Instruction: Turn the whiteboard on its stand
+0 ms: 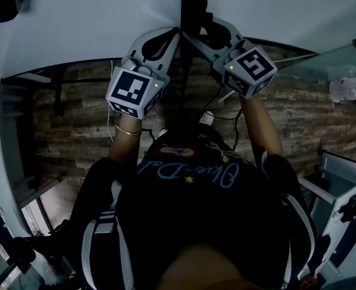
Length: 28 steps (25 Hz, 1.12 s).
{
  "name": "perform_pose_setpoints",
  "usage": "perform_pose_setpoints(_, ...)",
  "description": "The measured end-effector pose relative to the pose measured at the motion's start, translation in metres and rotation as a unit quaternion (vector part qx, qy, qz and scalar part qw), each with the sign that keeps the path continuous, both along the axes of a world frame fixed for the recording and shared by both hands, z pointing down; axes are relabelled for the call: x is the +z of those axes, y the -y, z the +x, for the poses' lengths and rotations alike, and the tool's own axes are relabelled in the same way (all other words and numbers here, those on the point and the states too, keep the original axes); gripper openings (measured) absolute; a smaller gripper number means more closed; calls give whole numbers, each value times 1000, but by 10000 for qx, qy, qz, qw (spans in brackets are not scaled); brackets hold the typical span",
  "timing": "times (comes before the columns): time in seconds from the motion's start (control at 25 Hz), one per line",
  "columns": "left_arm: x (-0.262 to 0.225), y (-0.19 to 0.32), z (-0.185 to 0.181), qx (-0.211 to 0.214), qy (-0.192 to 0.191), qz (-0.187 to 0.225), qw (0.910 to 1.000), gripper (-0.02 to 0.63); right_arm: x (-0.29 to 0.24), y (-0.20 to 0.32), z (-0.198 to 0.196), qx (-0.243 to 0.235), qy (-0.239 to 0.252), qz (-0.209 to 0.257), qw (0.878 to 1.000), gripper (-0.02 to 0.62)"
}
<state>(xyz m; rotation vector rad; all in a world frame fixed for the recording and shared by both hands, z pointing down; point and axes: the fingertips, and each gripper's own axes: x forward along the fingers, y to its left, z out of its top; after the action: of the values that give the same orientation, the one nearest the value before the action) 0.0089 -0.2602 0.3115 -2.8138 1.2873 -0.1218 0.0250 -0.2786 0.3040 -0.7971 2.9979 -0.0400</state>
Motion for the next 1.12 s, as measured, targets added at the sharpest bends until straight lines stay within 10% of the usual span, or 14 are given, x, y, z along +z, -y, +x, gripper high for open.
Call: perform_pose_setpoints(1.12, 2, -53, -15, 288, -38, 102, 9995, -9, 3, -53, -13, 290, 62, 54, 9995, 193)
